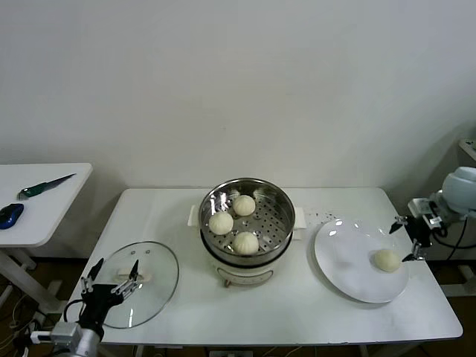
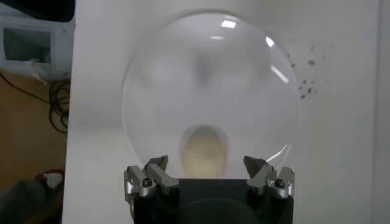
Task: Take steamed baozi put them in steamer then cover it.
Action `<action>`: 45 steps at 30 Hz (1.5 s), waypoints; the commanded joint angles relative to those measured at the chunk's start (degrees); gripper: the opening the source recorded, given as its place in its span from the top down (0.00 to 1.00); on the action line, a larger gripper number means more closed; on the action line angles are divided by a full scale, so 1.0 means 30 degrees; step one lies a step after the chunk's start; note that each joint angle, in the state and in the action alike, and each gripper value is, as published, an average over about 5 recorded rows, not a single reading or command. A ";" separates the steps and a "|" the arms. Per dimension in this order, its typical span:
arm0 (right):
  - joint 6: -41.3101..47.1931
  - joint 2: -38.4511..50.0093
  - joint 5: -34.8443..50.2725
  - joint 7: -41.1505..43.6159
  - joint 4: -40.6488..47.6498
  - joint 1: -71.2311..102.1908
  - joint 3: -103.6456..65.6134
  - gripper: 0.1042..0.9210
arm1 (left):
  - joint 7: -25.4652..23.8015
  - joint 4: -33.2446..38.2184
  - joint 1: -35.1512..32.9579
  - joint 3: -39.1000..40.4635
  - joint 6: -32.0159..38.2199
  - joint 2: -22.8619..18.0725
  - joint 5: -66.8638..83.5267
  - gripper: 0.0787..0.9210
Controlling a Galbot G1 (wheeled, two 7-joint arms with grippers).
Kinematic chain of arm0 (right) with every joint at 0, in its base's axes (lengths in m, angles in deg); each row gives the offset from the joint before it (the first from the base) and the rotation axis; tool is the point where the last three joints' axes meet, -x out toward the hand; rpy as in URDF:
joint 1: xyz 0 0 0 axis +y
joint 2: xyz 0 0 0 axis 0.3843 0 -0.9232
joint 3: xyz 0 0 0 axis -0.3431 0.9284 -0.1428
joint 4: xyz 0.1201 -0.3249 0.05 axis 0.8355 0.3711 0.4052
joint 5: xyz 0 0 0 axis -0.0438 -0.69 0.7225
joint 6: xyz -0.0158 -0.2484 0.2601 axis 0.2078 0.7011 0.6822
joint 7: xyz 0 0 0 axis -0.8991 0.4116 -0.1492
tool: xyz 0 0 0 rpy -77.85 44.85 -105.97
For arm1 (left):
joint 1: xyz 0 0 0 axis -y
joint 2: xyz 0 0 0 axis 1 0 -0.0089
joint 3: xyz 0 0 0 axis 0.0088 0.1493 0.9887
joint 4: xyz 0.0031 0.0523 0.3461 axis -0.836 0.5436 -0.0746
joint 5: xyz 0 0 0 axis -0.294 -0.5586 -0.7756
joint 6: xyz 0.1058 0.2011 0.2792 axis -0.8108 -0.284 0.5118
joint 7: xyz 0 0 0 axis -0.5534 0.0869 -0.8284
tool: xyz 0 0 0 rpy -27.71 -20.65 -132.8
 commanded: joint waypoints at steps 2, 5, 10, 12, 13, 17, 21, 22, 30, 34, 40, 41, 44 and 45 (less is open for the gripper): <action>0.0571 -0.0556 -0.1708 0.0012 0.3357 0.5880 -0.5053 0.12 | 0.0063 -0.0023 0.0032 0.0001 -0.0007 0.0025 0.0068 0.12; 0.0455 -0.1209 -0.2069 -0.0029 0.3980 0.6476 -0.5857 0.12 | 0.0063 -0.0165 0.0040 0.0016 0.0045 -0.0039 -0.0041 0.12; 0.0411 -0.2317 -0.2219 -0.0160 0.4768 0.7160 -0.6738 0.12 | 0.0051 -0.0327 0.0034 0.0027 0.0091 -0.0190 -0.0132 0.12; 0.0415 -0.2687 -0.2226 -0.0208 0.4974 0.7263 -0.6832 0.12 | 0.0039 -0.0426 0.0016 0.0026 0.0154 -0.0197 -0.0210 0.12; 0.0416 -0.2862 -0.2232 -0.0231 0.5078 0.7297 -0.6862 0.12 | 0.0031 -0.0476 0.0013 0.0029 0.0183 -0.0190 -0.0251 0.12; 0.0409 -0.3400 -0.2264 -0.0309 0.5431 0.7338 -0.6845 0.12 | 0.0010 -0.0576 0.0032 0.0031 0.0213 -0.0179 -0.0332 0.12; 0.0484 -0.3714 -0.2274 -0.0307 0.5549 0.7404 -0.6765 0.12 | 0.0006 -0.0615 0.0082 0.0020 0.0179 -0.0170 -0.0329 0.12; 0.0507 -0.3778 -0.2284 -0.0305 0.5577 0.7425 -0.6741 0.12 | 0.0007 -0.0624 0.0096 0.0018 0.0170 -0.0168 -0.0328 0.12; 0.0561 -0.3913 -0.2336 -0.0216 0.5674 0.7444 -0.6699 0.16 | -0.0004 -0.0650 0.0165 -0.0010 0.0132 -0.0155 -0.0296 0.12; 0.0553 -0.3901 -0.2323 -0.0150 0.5584 0.7407 -0.6715 0.24 | -0.0008 -0.0657 0.0158 -0.0032 0.0135 -0.0150 -0.0285 0.12; 0.0437 -0.3766 -0.2253 0.0047 0.5338 0.6665 -0.6220 0.32 | -0.0002 -0.0666 0.0184 -0.0045 0.0118 -0.0150 -0.0286 0.12; 0.0417 -0.3720 -0.2165 0.0099 0.5245 0.6374 -0.5982 0.33 | -0.0002 -0.0668 0.0183 -0.0047 0.0111 -0.0150 -0.0288 0.12; 0.0400 -0.3593 -0.1607 0.0247 0.4742 0.4978 -0.4875 0.35 | 0.0004 -0.0665 0.0182 -0.0053 0.0097 -0.0152 -0.0297 0.12; 0.0398 -0.3567 -0.1221 0.0319 0.4457 0.4214 -0.4262 0.35 | 0.0006 -0.0660 0.0185 -0.0053 0.0091 -0.0155 -0.0298 0.12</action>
